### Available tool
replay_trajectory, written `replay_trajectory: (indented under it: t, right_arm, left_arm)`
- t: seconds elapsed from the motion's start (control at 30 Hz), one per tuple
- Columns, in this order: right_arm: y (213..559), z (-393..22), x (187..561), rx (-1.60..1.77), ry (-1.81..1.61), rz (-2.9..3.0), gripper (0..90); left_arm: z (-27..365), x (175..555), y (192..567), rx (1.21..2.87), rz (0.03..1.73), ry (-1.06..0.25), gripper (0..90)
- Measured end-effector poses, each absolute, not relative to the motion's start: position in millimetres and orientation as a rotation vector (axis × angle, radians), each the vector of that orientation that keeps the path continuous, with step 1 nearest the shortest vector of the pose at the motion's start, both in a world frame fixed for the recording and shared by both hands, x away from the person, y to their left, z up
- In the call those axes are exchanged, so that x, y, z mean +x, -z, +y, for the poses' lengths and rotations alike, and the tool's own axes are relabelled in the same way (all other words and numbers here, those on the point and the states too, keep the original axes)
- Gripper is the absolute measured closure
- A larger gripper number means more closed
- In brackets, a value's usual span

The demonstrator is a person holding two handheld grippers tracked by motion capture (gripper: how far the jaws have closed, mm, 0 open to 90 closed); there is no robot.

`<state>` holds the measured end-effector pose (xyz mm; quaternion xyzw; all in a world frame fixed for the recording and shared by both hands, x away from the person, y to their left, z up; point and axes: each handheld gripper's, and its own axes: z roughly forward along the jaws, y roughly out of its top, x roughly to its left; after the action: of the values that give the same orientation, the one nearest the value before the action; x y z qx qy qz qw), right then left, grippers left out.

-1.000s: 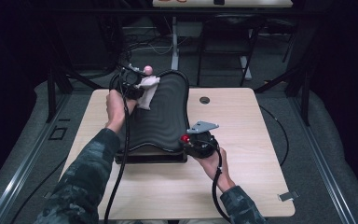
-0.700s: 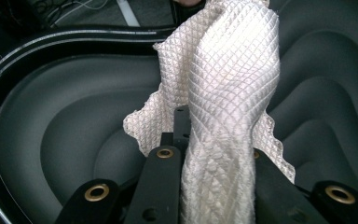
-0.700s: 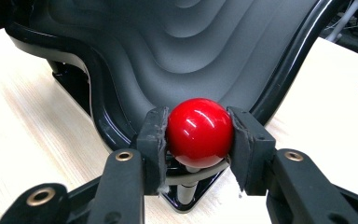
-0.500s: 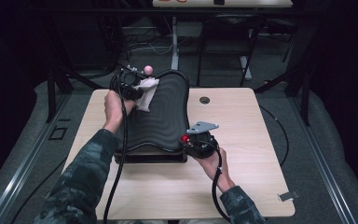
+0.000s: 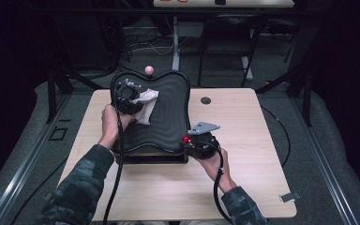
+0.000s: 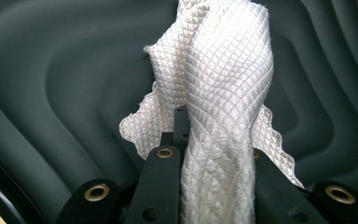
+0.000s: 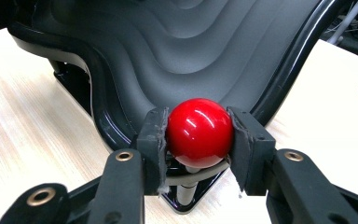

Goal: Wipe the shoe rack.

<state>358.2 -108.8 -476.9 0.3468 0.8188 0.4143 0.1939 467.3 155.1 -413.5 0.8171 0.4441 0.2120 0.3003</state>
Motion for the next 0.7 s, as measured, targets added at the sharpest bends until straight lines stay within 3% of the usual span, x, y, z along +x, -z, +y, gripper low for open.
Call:
replay_trajectory:
  t: [0.7]
  right_arm:
    - [477.1,-108.5,358.2,0.97,-1.161,2.295,60.1]
  left_arm:
    - [163.7,416.3,443.3,2.166,1.112,-0.534,85.0]
